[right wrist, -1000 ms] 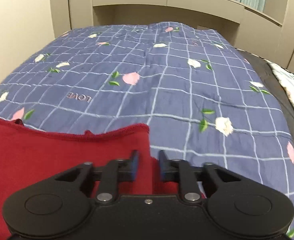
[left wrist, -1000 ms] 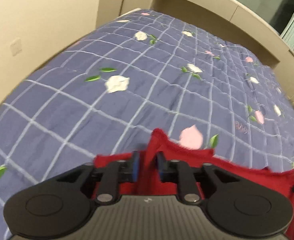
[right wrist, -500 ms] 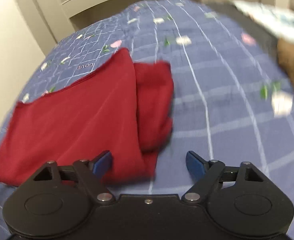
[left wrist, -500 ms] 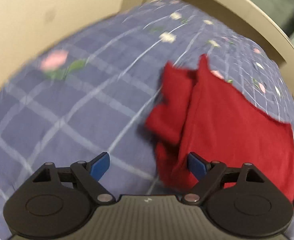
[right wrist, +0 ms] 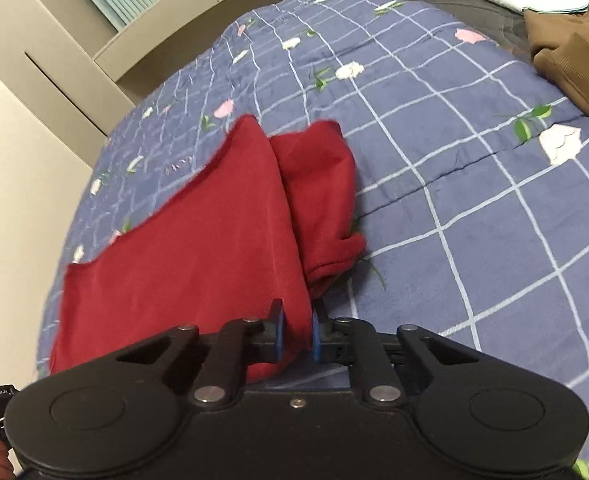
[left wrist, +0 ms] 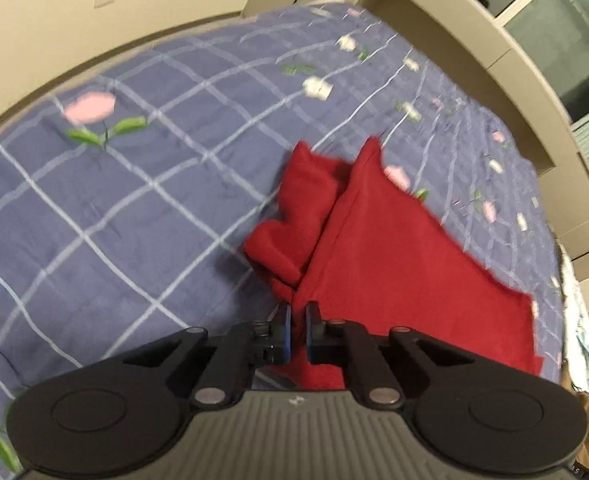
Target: Fold small clothes
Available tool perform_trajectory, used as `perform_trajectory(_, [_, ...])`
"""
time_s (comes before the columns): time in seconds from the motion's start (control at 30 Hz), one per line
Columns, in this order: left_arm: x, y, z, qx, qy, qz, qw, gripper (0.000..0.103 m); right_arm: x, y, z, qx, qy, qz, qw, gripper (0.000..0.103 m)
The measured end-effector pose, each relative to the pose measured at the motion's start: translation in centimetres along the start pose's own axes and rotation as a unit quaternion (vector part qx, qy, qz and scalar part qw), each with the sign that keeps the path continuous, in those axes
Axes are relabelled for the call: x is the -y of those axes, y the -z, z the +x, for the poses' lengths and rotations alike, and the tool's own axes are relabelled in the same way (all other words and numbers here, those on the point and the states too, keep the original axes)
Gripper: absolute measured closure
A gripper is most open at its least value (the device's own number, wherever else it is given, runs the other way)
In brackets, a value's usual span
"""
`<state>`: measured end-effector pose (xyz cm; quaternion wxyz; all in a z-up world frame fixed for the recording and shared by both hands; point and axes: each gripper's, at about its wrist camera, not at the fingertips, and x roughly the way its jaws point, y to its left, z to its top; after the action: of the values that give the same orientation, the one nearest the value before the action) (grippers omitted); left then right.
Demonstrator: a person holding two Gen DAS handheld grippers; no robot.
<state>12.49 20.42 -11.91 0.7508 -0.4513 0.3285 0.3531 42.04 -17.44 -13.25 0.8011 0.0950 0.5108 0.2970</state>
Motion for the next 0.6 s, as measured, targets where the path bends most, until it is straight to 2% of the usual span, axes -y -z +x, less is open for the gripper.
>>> perform_trajectory(0.2, [-0.8, -1.1, -3.4, -0.013, 0.003, 0.019, 0.9997, 0.097, -1.4, 0.7, -4.0, -0.017, -0.005, -0.012, 1.0, 0.091])
perform_trajectory(0.3, [-2.3, 0.0, -3.6, -0.025, -0.014, 0.035, 0.999, 0.097, -1.6, 2.9, -5.2, -0.035, 0.005, -0.018, 0.999, 0.091])
perform_trajectory(0.4, [-4.1, 1.6, -2.5, -0.042, -0.011, 0.027, 0.9987, 0.095, -1.4, 5.6, -5.3, -0.05, 0.023, -0.022, 0.998, 0.09])
perform_trajectory(0.47, [-4.5, 2.0, -2.2, -0.053, -0.018, 0.026, 0.9981, 0.092, -1.7, 7.0, -5.3, -0.044, 0.038, -0.045, 0.997, 0.083])
perform_trajectory(0.5, [-4.5, 2.1, -2.2, -0.054, -0.019, 0.028, 0.998, 0.085, -2.0, 7.3, -5.3, -0.04, 0.052, -0.058, 0.996, 0.076])
perform_trajectory(0.53, [-4.4, 2.0, -2.3, -0.05, -0.022, 0.031, 0.998, 0.07, -2.4, 7.4, -5.3, -0.033, 0.067, -0.07, 0.995, 0.071])
perform_trajectory(0.57, [-4.3, 1.9, -2.5, -0.045, -0.023, 0.036, 0.9981, 0.058, -2.9, 7.3, -5.6, -0.019, 0.081, -0.087, 0.993, 0.057])
perform_trajectory(0.6, [-4.1, 1.8, -2.6, -0.037, -0.023, 0.041, 0.9982, 0.037, -3.5, 7.2, -5.8, -0.003, 0.094, -0.107, 0.99, 0.05])
